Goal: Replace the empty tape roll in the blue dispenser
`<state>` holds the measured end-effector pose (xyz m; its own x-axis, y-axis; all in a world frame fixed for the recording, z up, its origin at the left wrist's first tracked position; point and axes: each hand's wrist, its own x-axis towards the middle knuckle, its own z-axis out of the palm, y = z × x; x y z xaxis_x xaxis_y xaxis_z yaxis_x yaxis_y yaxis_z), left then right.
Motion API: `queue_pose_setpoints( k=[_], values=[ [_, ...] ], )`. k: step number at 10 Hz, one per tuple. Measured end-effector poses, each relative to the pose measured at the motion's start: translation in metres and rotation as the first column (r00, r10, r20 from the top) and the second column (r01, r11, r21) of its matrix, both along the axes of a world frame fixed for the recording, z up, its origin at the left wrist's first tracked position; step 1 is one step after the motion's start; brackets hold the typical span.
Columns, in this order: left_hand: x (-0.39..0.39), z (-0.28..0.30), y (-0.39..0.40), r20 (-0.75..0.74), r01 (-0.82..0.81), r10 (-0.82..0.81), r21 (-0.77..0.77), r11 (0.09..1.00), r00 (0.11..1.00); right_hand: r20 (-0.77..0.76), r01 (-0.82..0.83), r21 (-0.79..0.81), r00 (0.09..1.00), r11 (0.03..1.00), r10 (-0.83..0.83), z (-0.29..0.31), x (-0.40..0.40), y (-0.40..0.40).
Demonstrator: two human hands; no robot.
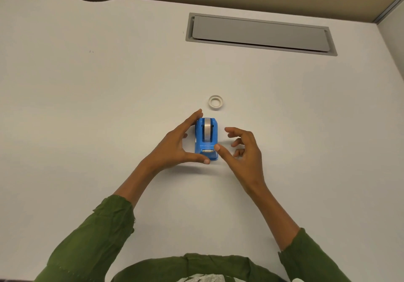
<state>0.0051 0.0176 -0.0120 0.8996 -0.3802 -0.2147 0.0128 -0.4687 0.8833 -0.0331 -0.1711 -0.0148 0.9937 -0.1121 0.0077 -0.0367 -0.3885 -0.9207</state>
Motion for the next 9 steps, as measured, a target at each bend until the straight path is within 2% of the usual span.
queue_pose_setpoints(
  k=[1,4,5,7,9],
  values=[
    [-0.001,0.001,-0.001,0.019,-0.021,0.021,-0.007,1.000,1.000,-0.060,-0.111,0.002,0.992,0.994,0.111,-0.001,0.005,0.003],
    [-0.003,0.005,-0.003,0.045,-0.036,0.037,-0.018,0.999,0.998,0.002,-0.182,-0.005,0.983,0.983,0.182,-0.003,0.005,0.000],
    [-0.006,0.004,-0.005,0.048,-0.046,0.047,-0.024,0.999,0.998,0.020,-0.189,-0.007,0.982,0.982,0.189,-0.004,0.004,-0.001],
    [-0.019,-0.006,-0.009,0.152,-0.095,0.096,-0.015,0.995,0.984,0.013,-0.220,0.012,0.975,0.975,0.220,-0.008,0.002,-0.005],
    [-0.028,-0.011,-0.013,0.206,-0.120,0.121,-0.017,0.993,0.971,-0.016,-0.179,0.078,0.983,0.981,0.180,-0.009,-0.002,-0.011]
  ],
)
